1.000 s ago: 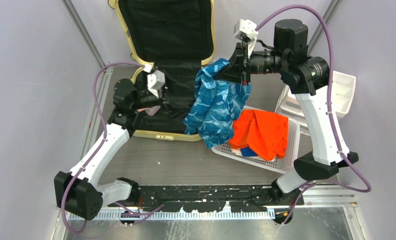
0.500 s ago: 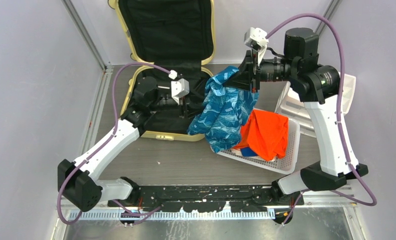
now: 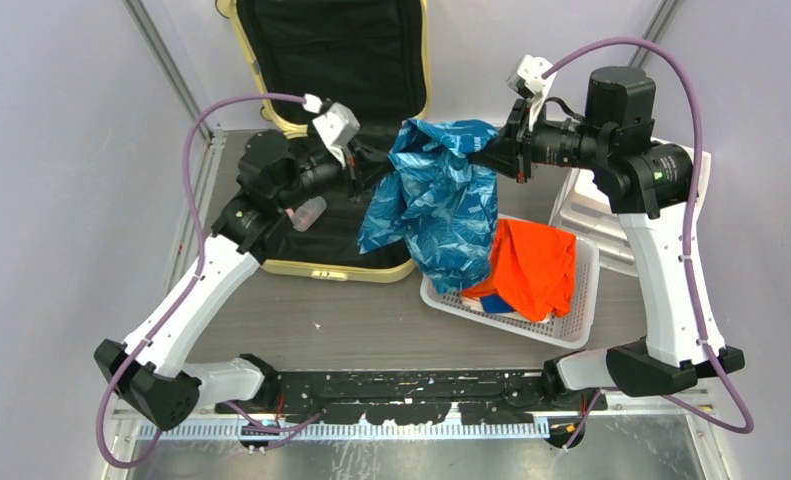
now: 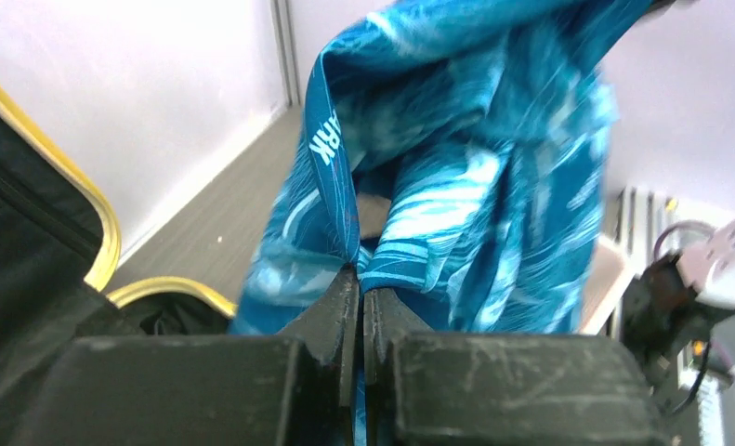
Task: Open, take out, and arrange the luggage
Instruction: Place the clothes in the bin.
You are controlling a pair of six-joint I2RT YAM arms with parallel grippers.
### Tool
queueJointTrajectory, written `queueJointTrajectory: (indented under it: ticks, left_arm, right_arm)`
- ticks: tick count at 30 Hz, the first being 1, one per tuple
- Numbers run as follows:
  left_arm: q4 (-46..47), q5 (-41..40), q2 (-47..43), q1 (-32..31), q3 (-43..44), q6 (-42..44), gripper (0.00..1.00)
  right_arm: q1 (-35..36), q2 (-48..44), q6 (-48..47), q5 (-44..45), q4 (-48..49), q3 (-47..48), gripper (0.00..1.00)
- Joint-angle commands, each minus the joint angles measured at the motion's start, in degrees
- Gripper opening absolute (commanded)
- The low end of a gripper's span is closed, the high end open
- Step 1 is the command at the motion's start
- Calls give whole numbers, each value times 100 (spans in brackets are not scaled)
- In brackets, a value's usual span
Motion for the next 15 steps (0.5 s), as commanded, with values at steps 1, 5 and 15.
queueJointTrajectory:
  ticks: [1, 5, 15]
  left_arm:
    - [246, -233, -174, 11, 613, -1156, 0]
    - [751, 183, 227, 12, 898, -2412, 0]
    - [1555, 473, 928, -746, 1082, -3133, 0]
  right_arm:
    - [-139, -169, 384, 679, 670, -83, 2]
    - [-157, -147, 699, 562, 874, -53, 3]
    - [-439, -180, 1984, -145, 1570, -23, 4]
